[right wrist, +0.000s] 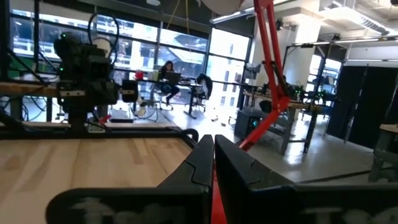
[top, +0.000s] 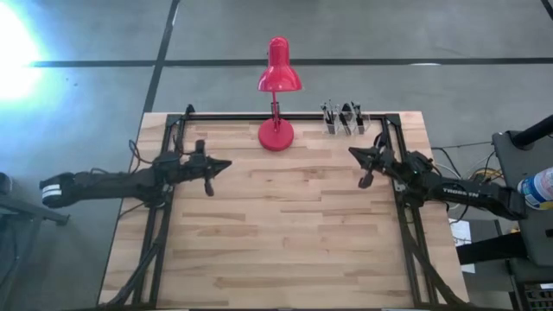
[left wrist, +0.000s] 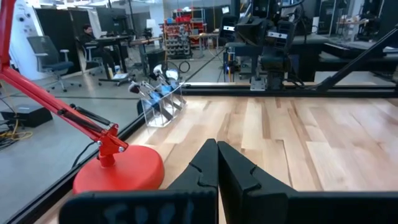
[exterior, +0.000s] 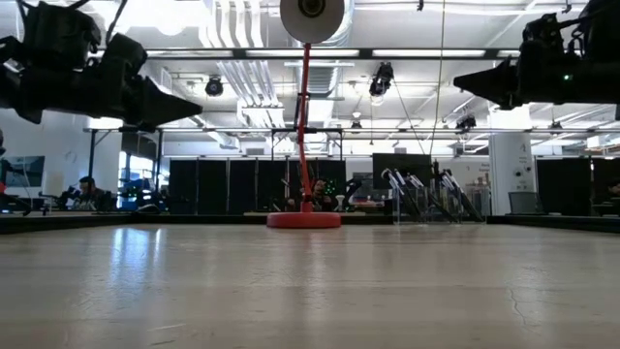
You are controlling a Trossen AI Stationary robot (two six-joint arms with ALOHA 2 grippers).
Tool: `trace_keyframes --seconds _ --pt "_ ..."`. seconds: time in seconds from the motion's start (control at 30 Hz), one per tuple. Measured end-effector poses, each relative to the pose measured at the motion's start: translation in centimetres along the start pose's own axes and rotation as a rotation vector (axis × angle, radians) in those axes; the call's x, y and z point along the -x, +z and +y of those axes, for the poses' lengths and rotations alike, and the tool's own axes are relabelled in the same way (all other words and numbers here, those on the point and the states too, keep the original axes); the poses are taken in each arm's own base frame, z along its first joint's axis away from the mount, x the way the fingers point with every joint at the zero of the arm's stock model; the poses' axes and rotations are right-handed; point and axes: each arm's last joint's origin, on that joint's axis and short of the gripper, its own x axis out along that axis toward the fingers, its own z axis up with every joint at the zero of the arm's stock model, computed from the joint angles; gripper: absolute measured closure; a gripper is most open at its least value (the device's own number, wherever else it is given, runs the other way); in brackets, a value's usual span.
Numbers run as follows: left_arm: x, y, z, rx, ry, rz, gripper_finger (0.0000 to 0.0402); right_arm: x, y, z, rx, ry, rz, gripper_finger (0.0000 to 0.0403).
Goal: Sort items
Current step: Return to Home Position
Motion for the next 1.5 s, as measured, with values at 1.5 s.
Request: trace_keyframes --seconds 1.5 --pt "3.5 0.0 -0.2 0.011 0.007 -0.098 0.0401 2.7 0.6 0.7 -0.018 0.083 -0.032 0.0394"
